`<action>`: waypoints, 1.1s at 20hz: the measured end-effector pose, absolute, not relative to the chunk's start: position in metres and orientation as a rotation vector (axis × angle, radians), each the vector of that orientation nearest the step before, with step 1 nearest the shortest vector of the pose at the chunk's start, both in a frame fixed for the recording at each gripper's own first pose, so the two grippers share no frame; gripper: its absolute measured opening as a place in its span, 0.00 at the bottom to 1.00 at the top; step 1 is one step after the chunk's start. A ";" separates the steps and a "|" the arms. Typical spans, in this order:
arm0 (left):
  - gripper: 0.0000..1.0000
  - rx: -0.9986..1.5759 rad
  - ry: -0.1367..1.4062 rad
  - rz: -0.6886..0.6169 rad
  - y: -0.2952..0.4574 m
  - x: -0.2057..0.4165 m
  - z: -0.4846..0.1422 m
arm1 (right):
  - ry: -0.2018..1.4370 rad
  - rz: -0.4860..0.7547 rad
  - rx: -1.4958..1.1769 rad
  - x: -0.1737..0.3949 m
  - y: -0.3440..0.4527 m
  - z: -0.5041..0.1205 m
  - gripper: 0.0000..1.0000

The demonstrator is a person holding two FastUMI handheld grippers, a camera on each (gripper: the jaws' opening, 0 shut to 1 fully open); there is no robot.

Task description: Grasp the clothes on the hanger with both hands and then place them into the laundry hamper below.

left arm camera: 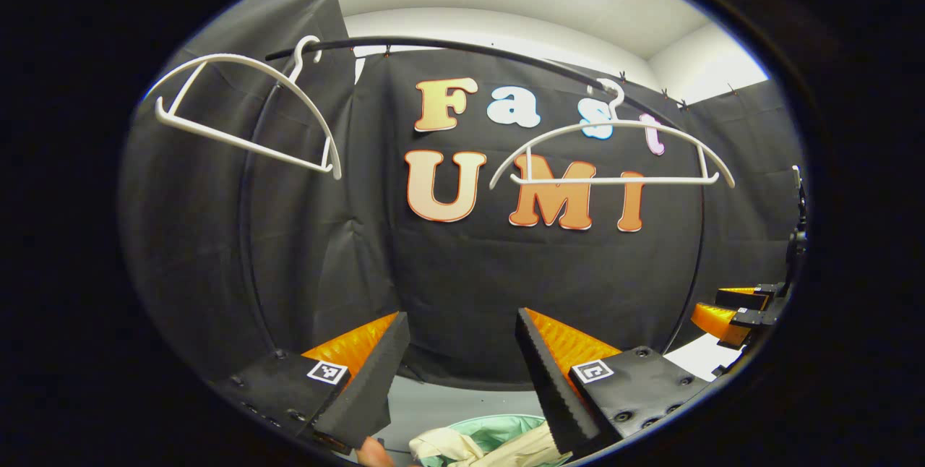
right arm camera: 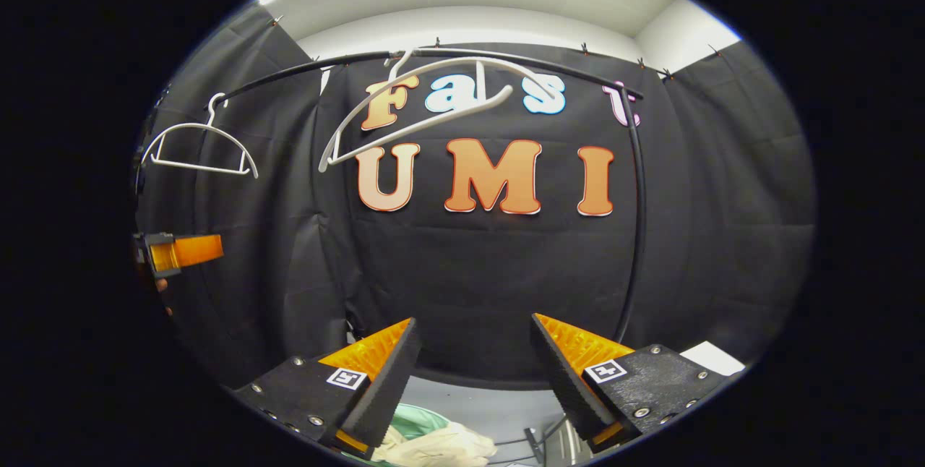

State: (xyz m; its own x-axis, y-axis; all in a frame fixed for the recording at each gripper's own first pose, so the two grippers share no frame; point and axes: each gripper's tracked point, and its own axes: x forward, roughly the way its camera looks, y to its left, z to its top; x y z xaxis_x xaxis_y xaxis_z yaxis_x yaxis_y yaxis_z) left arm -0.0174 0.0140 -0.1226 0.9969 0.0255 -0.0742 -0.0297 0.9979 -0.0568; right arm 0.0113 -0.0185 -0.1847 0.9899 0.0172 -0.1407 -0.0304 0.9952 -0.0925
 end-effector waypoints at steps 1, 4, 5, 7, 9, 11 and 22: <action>0.94 -0.050 0.063 0.038 0.018 -0.019 -0.115 | 0.132 0.027 -0.105 0.010 -0.018 -0.175 0.94; 0.94 -0.031 0.030 0.043 0.024 -0.024 -0.092 | 0.111 0.044 -0.102 0.001 -0.014 -0.160 1.00; 0.94 -0.032 0.020 0.042 0.024 -0.027 -0.086 | 0.106 0.043 -0.107 0.000 -0.016 -0.156 1.00; 0.94 -0.021 0.001 0.044 0.027 -0.033 -0.073 | 0.096 0.037 -0.126 -0.005 -0.020 -0.148 0.94; 0.94 -0.006 -0.018 0.047 0.031 -0.037 -0.063 | 0.100 0.041 -0.127 -0.005 -0.018 -0.145 1.00; 0.94 0.002 -0.024 0.047 0.030 -0.038 -0.062 | 0.107 0.048 -0.114 -0.004 -0.016 -0.148 0.94; 0.95 -0.013 -0.001 0.043 0.024 -0.033 -0.068 | 0.098 -0.001 -0.112 -0.002 -0.035 -0.145 0.94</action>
